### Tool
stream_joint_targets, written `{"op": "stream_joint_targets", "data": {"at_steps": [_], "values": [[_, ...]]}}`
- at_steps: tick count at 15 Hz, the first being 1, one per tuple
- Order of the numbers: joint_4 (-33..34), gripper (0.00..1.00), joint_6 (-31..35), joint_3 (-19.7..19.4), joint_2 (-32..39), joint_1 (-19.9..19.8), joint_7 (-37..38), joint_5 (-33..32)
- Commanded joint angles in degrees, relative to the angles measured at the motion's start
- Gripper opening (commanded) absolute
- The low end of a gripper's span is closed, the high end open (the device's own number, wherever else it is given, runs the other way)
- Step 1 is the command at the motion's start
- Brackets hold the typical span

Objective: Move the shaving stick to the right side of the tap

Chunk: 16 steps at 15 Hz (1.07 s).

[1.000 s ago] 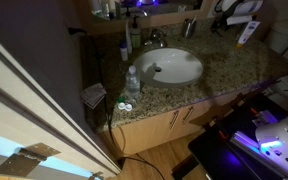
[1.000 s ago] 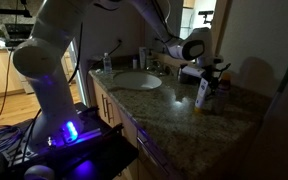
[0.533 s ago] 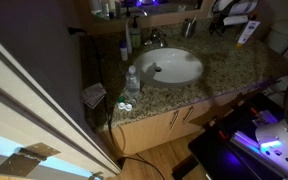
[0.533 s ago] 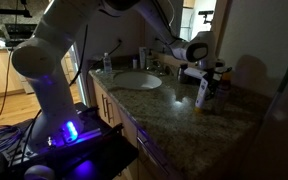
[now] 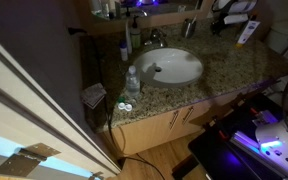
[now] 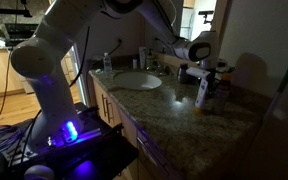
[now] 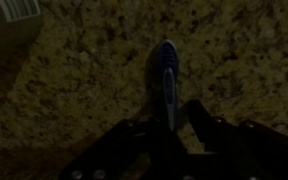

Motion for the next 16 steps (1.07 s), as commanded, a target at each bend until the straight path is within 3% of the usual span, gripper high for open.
{"op": "stream_joint_targets", "data": {"at_steps": [1, 3, 4, 9, 13, 16], "values": [[1.89, 0.03, -1.84, 1.66, 0.71, -2.19, -3.59, 1.80], [1.50, 0.00, -1.79, 2.00, 0.03, -2.66, -4.08, 2.31], [1.35, 0.03, -2.06, 1.83, -0.53, -2.51, -3.87, 2.24], [-2.88, 0.04, -3.04, 3.42, -9.68, -2.69, -7.40, 3.37], [-6.05, 0.04, -10.27, 5.77, -19.47, -3.70, -15.17, 8.18], [-10.78, 0.04, -19.43, 6.44, -28.73, -3.85, -24.16, 14.86]]}}
